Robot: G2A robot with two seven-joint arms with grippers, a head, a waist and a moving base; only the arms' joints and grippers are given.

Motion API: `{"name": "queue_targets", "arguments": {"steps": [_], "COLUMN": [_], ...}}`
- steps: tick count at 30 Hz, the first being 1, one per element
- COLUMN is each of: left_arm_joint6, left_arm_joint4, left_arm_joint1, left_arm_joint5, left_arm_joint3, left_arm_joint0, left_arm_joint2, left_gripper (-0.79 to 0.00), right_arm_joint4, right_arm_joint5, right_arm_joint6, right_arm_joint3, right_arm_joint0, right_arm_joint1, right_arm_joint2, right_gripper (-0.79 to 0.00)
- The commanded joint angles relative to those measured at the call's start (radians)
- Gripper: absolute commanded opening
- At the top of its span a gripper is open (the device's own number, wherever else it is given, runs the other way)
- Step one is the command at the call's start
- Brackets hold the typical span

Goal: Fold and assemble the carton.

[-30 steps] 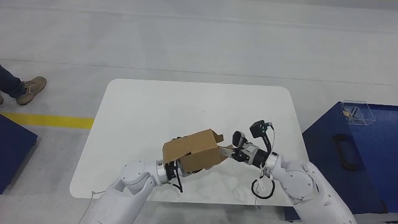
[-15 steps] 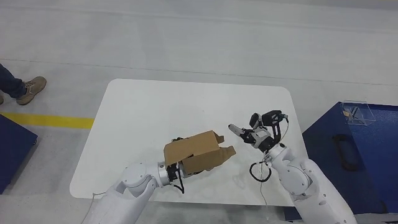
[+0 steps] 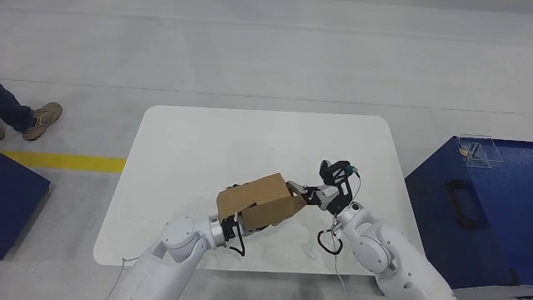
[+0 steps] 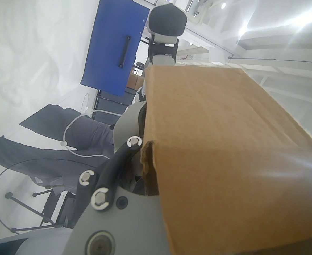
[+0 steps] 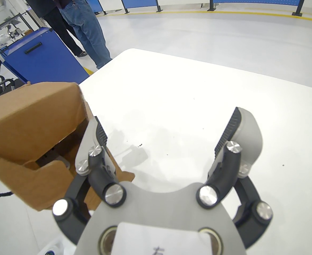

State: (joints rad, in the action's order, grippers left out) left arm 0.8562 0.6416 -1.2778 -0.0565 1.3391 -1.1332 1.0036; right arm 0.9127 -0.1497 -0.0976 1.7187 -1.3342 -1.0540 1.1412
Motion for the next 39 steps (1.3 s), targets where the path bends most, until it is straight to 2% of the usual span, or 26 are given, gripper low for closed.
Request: {"name": "queue_targets", "arguments": {"steps": [1,12,28,36,39], "left_arm_joint6": [-0.003,0.027,0.052,0.06,0.066], "left_arm_joint4": [0.0,0.03,0.043,0.042,0.039], "left_arm_joint1": [-0.001,-0.004,-0.002,-0.001,-0.001], "left_arm_joint5": [-0.004,-0.022,-0.023,-0.023,-0.02], "left_arm_joint3": [-0.006,-0.013,-0.012,-0.016,-0.017], "left_arm_joint0": [0.004,0.016,0.009,0.01,0.011], "left_arm_joint2": [-0.003,-0.002,0.01,0.011,0.011], "left_gripper": [-0.785,-0.785,-0.785,-0.785,-0.785], "right_arm_joint4": [0.017,0.085,0.07,0.002,0.031], "right_arm_joint5": [0.006,0.039,0.006,0.013,0.038], "right_arm_joint6": [0.001,0.021,-0.006,-0.024,-0.069], "right_arm_joint3": [0.009,0.032,0.046,0.017,-0.009], "right_arm_joint0": [-0.008,-0.037,-0.048,-0.032,-0.027], "right_arm_joint1": [-0.001,-0.011,-0.024,-0.024,-0.021], "right_arm_joint2": [0.0,-0.01,0.0,0.085,0.112], "right_gripper": [0.0,0.0,0.0,0.0,0.0]}}
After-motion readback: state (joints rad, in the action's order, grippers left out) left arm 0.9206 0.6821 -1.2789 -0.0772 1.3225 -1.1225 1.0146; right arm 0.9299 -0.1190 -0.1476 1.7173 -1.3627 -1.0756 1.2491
